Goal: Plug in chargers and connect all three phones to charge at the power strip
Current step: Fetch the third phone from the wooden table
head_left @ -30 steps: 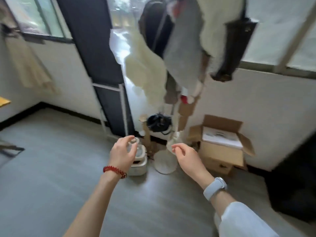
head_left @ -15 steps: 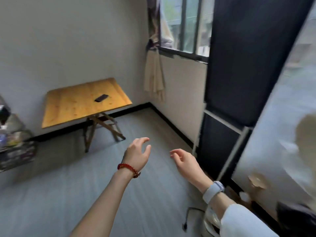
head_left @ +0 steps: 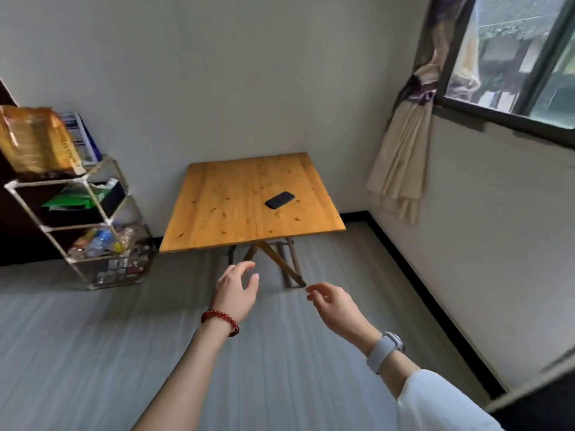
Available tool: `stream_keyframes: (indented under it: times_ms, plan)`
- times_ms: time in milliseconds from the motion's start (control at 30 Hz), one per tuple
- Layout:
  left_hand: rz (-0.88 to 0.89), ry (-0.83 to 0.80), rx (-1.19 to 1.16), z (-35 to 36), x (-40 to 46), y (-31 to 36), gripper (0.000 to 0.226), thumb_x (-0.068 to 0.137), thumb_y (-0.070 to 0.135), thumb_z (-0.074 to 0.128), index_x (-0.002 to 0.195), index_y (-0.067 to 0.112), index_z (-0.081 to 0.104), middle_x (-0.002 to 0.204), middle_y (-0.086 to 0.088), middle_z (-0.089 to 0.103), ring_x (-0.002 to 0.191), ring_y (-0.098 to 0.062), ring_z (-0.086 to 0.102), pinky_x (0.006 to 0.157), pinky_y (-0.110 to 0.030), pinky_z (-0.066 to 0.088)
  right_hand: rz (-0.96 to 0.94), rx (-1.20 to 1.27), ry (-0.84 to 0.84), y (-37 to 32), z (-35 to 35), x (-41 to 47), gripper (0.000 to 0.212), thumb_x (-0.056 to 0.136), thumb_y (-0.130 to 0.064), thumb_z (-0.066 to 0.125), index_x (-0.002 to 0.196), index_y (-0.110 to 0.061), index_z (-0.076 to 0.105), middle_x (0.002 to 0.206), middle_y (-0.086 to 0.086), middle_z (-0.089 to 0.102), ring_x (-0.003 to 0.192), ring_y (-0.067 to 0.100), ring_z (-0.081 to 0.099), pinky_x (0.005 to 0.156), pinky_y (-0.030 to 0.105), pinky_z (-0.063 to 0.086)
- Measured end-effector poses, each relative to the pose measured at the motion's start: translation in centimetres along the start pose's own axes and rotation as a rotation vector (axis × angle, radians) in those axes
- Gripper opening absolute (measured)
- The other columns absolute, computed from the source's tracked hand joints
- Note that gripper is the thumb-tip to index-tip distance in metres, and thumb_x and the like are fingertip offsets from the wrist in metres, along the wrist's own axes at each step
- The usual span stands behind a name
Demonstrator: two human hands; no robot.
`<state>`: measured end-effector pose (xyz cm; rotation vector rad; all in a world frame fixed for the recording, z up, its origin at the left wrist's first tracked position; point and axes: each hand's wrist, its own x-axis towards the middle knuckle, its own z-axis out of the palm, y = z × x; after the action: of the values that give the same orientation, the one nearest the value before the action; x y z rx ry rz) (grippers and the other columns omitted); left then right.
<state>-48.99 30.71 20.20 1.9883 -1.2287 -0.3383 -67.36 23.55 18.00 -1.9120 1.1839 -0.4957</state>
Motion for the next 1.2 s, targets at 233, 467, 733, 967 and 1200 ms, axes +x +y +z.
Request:
stream_keyframes:
  times_ms: [233, 467, 733, 967, 1200]
  plan:
    - [0.019, -0.026, 0.041, -0.1, 21.0, -1.5, 0.029, 0.089, 0.020, 0.048, 0.117, 0.011, 0.054, 0.122, -0.010, 0.055, 0.113, -0.025, 0.051, 0.092, -0.030, 0.039, 0.050, -0.081, -0.012, -3.1, -1.1, 18.2, 0.028, 0.092, -0.021, 0.039, 0.106, -0.019, 0.062, 0.104, 0.004, 0.069, 0.096, 0.021, 0.062, 0.078, 0.028, 0.046]
    - [0.025, -0.111, 0.031, 6.9, 37.2, -4.4, 0.030, 0.091, 0.023, 0.045, 0.119, 0.015, 0.052, 0.125, -0.007, 0.053, 0.112, -0.021, 0.050, 0.086, -0.024, 0.036, 0.077, -0.081, 0.020, -0.6, -1.1, 35.8, 0.029, 0.093, -0.018, 0.037, 0.108, -0.014, 0.063, 0.105, 0.006, 0.069, 0.088, 0.021, 0.063, 0.070, 0.024, 0.044]
    - [-0.254, -0.274, 0.127, 14.9, 50.7, -12.9, 0.034, 0.091, 0.026, 0.043, 0.124, 0.017, 0.047, 0.131, -0.007, 0.048, 0.117, -0.022, 0.047, 0.092, -0.031, 0.040, 0.237, -0.065, -0.143, 4.8, 2.3, 54.1, 0.033, 0.093, -0.014, 0.035, 0.117, -0.007, 0.056, 0.114, 0.014, 0.065, 0.101, 0.027, 0.060, 0.082, 0.027, 0.045]
    - [-0.481, -0.493, 0.196, 19.4, 55.4, -19.9, 0.039, 0.091, 0.027, 0.043, 0.129, 0.018, 0.042, 0.138, -0.008, 0.039, 0.123, -0.026, 0.042, 0.098, -0.038, 0.042, 0.440, -0.142, -0.270, 7.7, 7.1, 63.3, 0.022, 0.091, -0.013, 0.036, 0.095, -0.003, 0.055, 0.090, 0.020, 0.061, 0.078, 0.030, 0.057, 0.082, 0.035, 0.052]
    - [-0.418, -0.494, 0.365, 21.1, 62.3, -25.5, 0.048, 0.088, 0.028, 0.048, 0.134, 0.021, 0.035, 0.146, -0.006, 0.025, 0.129, -0.030, 0.028, 0.103, -0.045, 0.037, 0.726, -0.011, -0.119, 7.4, 12.3, 72.0, 0.048, 0.092, -0.034, 0.043, 0.122, 0.004, 0.041, 0.114, 0.023, 0.058, 0.104, 0.035, 0.055, 0.080, 0.036, 0.046]
